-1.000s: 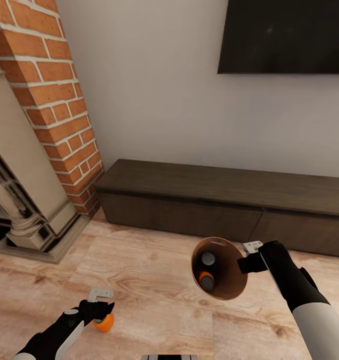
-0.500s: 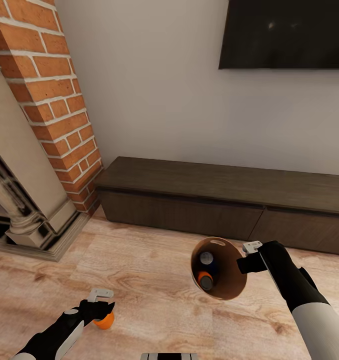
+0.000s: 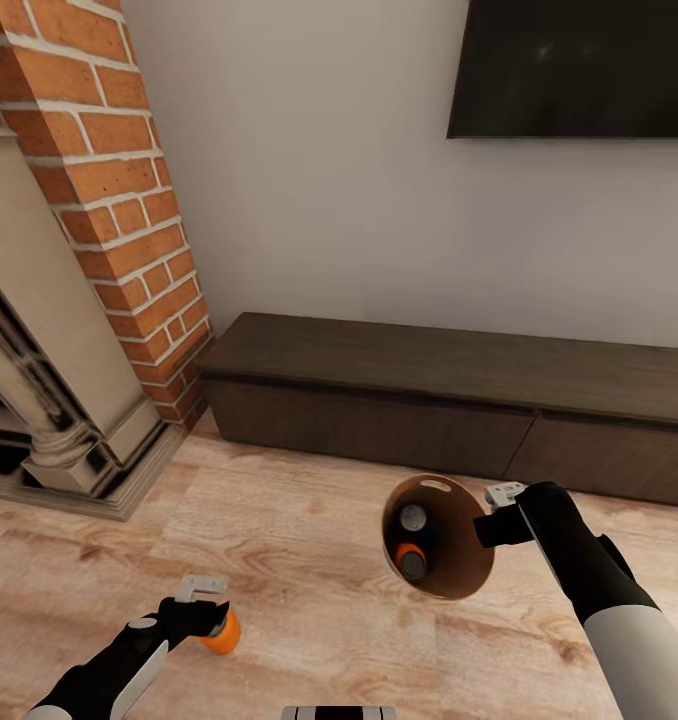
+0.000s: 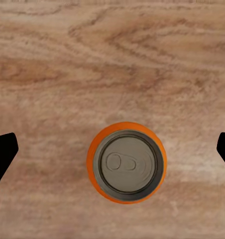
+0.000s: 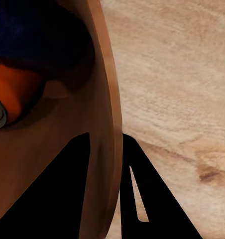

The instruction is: Put the three can of soda from the living room inside the tash can in the kitchen.

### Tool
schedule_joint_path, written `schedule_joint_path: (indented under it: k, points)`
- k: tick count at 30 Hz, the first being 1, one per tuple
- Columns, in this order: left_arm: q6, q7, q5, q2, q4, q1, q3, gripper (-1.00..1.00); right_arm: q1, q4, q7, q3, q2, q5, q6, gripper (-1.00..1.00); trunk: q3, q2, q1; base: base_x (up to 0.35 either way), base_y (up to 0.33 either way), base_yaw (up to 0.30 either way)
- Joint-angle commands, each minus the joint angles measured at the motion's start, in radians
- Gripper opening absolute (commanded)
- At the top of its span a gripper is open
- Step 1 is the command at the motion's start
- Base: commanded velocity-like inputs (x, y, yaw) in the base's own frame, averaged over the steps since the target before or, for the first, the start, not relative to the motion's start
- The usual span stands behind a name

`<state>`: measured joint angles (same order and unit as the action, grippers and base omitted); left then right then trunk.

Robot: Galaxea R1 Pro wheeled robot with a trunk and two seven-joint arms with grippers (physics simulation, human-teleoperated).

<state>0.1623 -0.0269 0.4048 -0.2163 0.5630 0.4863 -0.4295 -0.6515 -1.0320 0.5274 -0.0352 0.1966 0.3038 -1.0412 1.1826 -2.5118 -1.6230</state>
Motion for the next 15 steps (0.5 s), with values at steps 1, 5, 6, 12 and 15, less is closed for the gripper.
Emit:
schedule_joint_path:
  k: [1, 5, 6, 12, 15]
  points:
    - [0.0, 0.0, 0.0, 0.0, 0.0, 0.0, 0.0, 1.0, 0.0, 0.0, 0.003, 0.0, 0.0, -0.03, -0.006, -1.0, 0.0, 0.0, 0.0, -0.001, 0.007, 0.0]
    - [0.002, -0.001, -0.001, 0.0, -0.002, 0.0, 0.0, 1.0, 0.0, 0.0, 0.003, 0.0, 0.0, -0.029, -0.006, -1.0, 0.011, -0.001, -0.001, 0.0, 0.003, 0.0]
    - [0.003, -0.002, 0.0, 0.0, -0.002, 0.0, 0.0, 1.0, 0.0, 0.0, 0.003, 0.0, -0.001, -0.029, -0.006, -1.0, 0.015, -0.001, -0.002, 0.0, 0.001, 0.0]
    - [0.002, -0.005, -0.001, 0.0, -0.003, 0.0, 0.0, 1.0, 0.0, -0.014, 0.003, 0.0, -0.002, -0.029, -0.006, -1.0, 0.039, -0.002, -0.004, 0.0, 0.0, 0.0]
    - [0.001, -0.006, -0.001, 0.0, -0.002, 0.0, 0.0, 1.0, 0.001, -0.026, 0.003, 0.0, -0.002, -0.029, -0.006, -1.0, 0.05, -0.003, -0.006, 0.0, 0.0, 0.0]
